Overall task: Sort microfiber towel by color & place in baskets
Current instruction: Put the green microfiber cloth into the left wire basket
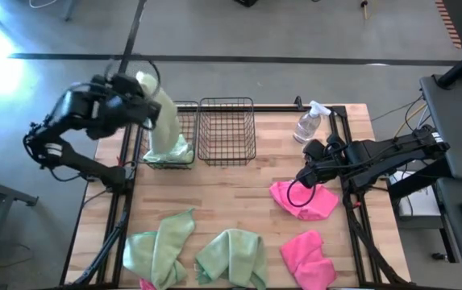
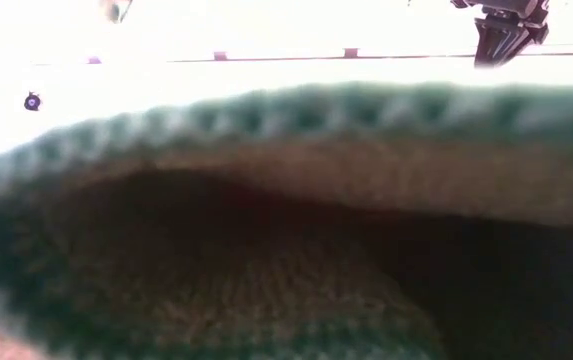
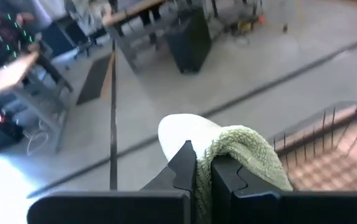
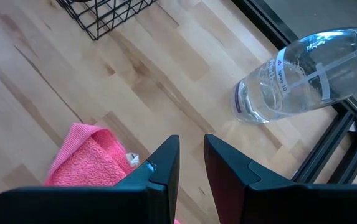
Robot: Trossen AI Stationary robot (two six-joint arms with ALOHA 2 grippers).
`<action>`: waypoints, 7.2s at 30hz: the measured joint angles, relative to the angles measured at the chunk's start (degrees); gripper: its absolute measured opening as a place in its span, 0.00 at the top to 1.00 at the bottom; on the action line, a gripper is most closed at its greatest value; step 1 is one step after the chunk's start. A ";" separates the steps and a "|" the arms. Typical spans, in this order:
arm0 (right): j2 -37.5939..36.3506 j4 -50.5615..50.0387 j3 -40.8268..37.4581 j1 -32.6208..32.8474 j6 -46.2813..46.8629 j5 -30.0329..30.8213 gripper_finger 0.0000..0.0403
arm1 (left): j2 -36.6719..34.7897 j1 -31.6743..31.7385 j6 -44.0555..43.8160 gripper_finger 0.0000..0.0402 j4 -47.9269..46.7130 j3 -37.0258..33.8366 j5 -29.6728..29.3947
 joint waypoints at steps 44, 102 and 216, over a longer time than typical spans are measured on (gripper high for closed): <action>0.02 1.10 0.00 0.00 -0.04 -0.16 0.83 | -7.74 6.11 -11.97 0.51 2.58 -20.04 4.85; 0.04 1.54 -0.02 0.01 -1.69 -0.04 0.83 | 1.01 15.46 8.68 0.34 1.71 -20.08 28.26; 0.04 8.86 -7.30 0.04 7.58 -9.61 0.83 | -1.14 -45.48 -45.28 0.34 53.63 -58.64 54.92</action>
